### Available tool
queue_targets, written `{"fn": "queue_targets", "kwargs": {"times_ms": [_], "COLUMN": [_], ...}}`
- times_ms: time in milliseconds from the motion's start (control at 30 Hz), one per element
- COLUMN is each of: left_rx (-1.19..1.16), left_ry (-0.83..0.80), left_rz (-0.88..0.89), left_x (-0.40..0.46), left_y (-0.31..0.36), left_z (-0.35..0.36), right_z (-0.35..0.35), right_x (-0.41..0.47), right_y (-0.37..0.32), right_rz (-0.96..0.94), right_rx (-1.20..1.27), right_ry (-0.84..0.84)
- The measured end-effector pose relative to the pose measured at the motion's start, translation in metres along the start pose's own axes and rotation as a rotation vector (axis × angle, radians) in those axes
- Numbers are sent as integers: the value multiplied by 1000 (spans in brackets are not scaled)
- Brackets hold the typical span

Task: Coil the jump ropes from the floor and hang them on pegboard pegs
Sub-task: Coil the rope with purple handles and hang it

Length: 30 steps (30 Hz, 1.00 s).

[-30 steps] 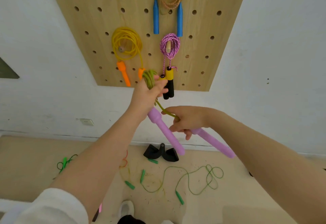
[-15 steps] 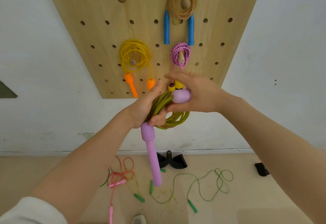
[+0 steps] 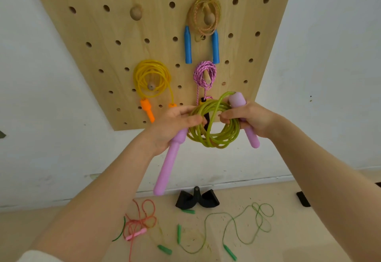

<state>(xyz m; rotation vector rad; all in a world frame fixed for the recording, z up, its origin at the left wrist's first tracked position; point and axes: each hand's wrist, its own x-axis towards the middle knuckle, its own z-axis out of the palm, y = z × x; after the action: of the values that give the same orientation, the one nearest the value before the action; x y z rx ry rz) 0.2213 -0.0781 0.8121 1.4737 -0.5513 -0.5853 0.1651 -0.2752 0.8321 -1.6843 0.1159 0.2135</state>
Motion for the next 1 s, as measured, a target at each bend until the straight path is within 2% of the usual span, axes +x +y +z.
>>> {"fn": "queue_targets", "kwargs": {"times_ms": [100,167,233,300,367,400,433,467,500,533,633,700,767,867,933,1000], "left_rx": [-49,-33,3,74,205,266,306,314,310,295,166,74,1,-162,-135,52], "left_ry": [-29,46,128,207,315,371,425,482,532,577,614,598,632,686,636,511], "left_rz": [-63,-68,-71,-77,-95,-115,-140,-153,-167,-181,-224,-208,-174,-54,64,167], "left_x": [-5,-5,-4,-3,-1,2,3,5,6,9,11,10,10,3,-6,-14], "left_y": [-4,-4,-6,-10,-19,-24,-30,-35,-39,-44,-51,-48,-47,-42,-37,-29], "left_z": [8,16,20,19,18,17,16,14,12,9,5,8,9,7,7,10], "right_z": [-3,0,2,2,1,1,3,7,11,14,21,30,42,46,37,30], "right_x": [-3,-4,-4,-1,3,4,4,2,0,-2,-5,-13,-19,-24,-25,-22], "right_y": [4,5,6,4,5,7,10,11,13,15,32,42,47,44,34,25], "right_rz": [-18,-18,-10,-27,-116,-238,-392,-539,-657,-765,-1078,-1201,-1188,-1004,-832,-741], "right_rx": [34,100,21,-391,-981,-1321,-1553,-1638,-1617,-1550,-1417,-1300,-1113,-785,-567,-553], "right_ry": [-60,-101,-97,-23,128,321,510,623,665,638,380,238,142,87,170,281]}}
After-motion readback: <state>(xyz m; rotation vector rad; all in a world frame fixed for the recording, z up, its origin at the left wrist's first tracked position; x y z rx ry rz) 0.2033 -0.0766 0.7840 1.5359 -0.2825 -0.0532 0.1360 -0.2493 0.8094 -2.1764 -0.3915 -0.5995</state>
